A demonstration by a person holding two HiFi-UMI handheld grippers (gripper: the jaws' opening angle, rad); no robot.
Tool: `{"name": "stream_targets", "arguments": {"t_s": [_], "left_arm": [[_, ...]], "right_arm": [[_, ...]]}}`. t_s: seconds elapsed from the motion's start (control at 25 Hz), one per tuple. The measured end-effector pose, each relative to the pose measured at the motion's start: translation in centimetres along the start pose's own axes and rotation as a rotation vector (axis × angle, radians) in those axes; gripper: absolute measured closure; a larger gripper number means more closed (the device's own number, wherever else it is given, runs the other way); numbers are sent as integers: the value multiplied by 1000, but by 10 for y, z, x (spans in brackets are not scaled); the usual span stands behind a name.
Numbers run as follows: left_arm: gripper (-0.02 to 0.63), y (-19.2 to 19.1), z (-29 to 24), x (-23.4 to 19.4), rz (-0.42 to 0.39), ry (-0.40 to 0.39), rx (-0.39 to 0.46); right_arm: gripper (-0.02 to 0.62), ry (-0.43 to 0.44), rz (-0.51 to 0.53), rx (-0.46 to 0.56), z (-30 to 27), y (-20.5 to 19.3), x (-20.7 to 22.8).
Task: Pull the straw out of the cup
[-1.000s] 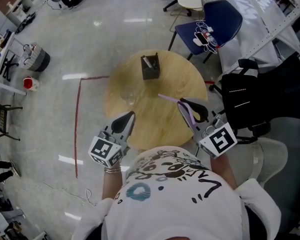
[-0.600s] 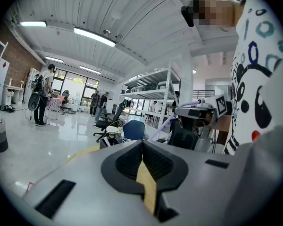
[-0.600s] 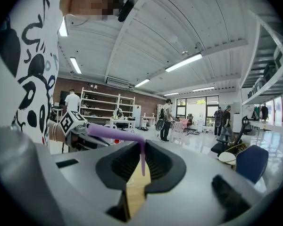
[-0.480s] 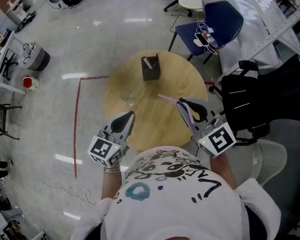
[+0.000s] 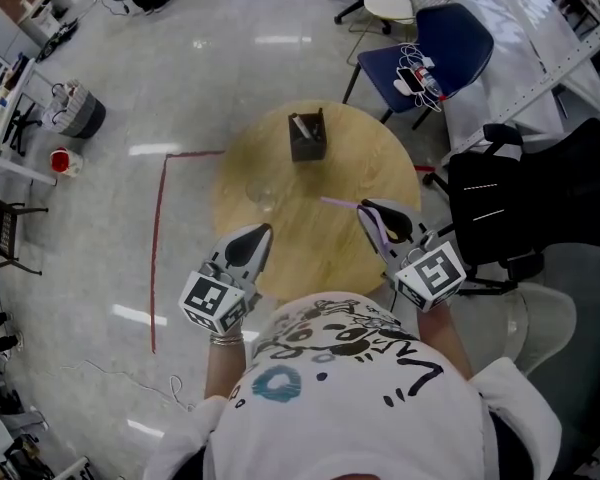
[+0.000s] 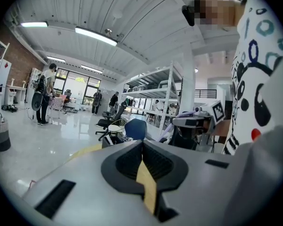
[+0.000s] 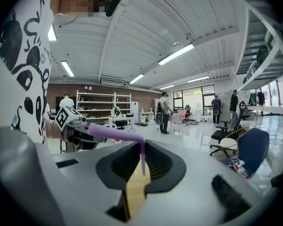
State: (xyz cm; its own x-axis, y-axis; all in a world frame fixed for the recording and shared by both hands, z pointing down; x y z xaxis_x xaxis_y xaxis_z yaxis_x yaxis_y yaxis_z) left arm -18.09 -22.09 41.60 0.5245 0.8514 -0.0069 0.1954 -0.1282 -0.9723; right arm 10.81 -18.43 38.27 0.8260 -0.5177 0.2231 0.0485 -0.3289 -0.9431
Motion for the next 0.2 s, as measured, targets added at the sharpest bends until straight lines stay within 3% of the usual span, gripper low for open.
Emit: {"name": "stream_targets", "arguments": {"t_s": [0.2], "left_arm": [[591, 2, -3, 0, -2, -2, -1]], "right_arm": [[548, -30, 25, -89, -5, -16, 5]]}}
Point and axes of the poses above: the fingertips, and each gripper's own axes: z backward along the fingers, x to its right, y out of its top, the point moved 10 cm from there along z, backward along the fingers, and after that the axes turned 13 degrees about -z, right-handed, at the moved point
